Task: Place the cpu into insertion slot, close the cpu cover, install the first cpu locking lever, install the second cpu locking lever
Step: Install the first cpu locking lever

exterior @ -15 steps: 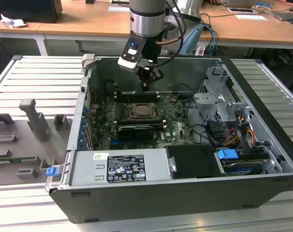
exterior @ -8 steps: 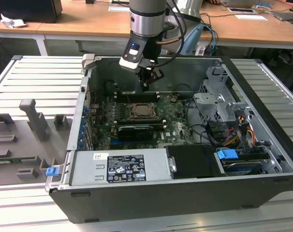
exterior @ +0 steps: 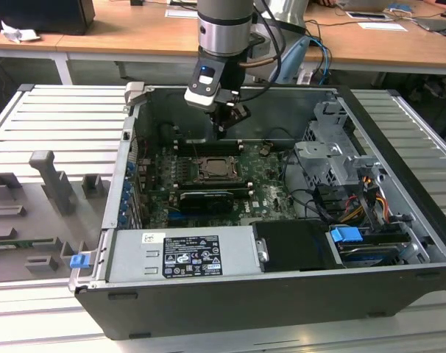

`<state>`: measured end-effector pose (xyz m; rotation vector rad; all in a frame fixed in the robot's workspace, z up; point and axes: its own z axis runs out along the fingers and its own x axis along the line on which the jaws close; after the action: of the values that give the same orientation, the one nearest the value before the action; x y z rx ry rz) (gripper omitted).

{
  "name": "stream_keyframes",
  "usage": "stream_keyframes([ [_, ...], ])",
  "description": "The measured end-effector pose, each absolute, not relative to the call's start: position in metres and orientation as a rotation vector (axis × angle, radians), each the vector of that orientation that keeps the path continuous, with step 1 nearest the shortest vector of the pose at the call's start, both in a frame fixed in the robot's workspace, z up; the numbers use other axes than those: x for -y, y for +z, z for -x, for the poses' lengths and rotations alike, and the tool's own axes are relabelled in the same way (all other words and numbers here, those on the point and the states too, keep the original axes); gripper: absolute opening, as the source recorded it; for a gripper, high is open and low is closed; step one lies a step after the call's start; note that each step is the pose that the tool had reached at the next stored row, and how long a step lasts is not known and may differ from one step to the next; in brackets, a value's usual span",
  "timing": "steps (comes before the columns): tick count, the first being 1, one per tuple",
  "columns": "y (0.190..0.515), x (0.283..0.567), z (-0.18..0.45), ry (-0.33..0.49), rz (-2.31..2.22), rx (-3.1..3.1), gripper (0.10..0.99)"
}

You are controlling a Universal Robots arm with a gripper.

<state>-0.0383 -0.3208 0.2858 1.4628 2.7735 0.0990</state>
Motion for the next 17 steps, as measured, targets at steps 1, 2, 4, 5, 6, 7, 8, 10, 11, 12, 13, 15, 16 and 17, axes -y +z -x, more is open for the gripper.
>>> stream_keyframes([
  [1,0.2858,0.3208,0.0382,0.099,-1.454,-2.778,0.106],
  [2,0.2858,0.3208,0.0382,0.099,-1.444,-2.784,0.106],
  [4,0.2858,0.3208,0.0382,0.099,-1.42,-2.797,0.106],
  [5,0.2858,0.3208,0.0382,0.099,-1.411,-2.801,0.106],
  [6,0.2858,0.3208,0.0382,0.099,-1.404,-2.805,0.106],
  [7,0.2858,0.3208,0.0382,0.099,-1.4,-2.807,0.106],
  [8,0.2858,0.3208,0.0382,0.099,-1.396,-2.809,0.106],
  [10,0.2858,0.3208,0.0382,0.099,-1.385,-2.815,0.106],
  [11,0.2858,0.3208,0.0382,0.099,-1.381,-2.817,0.106],
  [12,0.2858,0.3208,0.0382,0.099,-1.374,-2.821,0.106],
  [13,0.2858,0.3208,0.0382,0.099,-1.369,-2.823,0.106],
  [15,0.2858,0.3208,0.0382,0.099,-1.354,-2.831,0.106],
  [16,0.2858,0.3208,0.0382,0.099,-1.346,-2.835,0.106],
  [17,0.2858,0.3208,0.0382,0.099,-1.342,-2.837,0.106],
])
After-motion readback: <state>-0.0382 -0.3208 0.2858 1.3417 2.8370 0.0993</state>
